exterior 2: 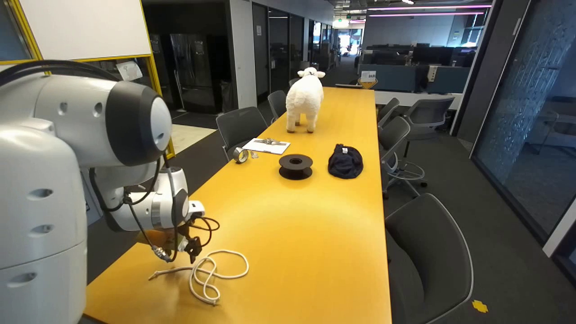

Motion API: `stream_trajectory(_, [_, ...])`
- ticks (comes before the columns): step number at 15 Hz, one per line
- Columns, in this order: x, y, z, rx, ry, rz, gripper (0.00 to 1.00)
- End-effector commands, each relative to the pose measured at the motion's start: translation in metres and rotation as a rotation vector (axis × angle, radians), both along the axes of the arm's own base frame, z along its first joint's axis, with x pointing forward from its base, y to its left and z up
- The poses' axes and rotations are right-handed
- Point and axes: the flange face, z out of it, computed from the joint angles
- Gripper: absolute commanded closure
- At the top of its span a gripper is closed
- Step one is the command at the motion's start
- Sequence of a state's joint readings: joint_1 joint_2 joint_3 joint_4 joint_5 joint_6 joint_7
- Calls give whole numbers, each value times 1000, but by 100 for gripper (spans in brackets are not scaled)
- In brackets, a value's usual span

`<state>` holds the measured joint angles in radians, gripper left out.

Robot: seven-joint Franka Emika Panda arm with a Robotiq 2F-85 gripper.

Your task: Untangle the rope.

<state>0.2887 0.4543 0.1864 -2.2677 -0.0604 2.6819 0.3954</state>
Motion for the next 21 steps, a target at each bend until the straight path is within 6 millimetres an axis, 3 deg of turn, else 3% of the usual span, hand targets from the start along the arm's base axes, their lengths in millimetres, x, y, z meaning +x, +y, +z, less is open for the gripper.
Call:
stream_trajectory(1, [11,1,-7,27,-13,-30,0])
stream_trajectory(10, [16,-6,-15,46,2,-70,0])
stream_trajectory(21, [16,-18,-11,47,0,-90,0])
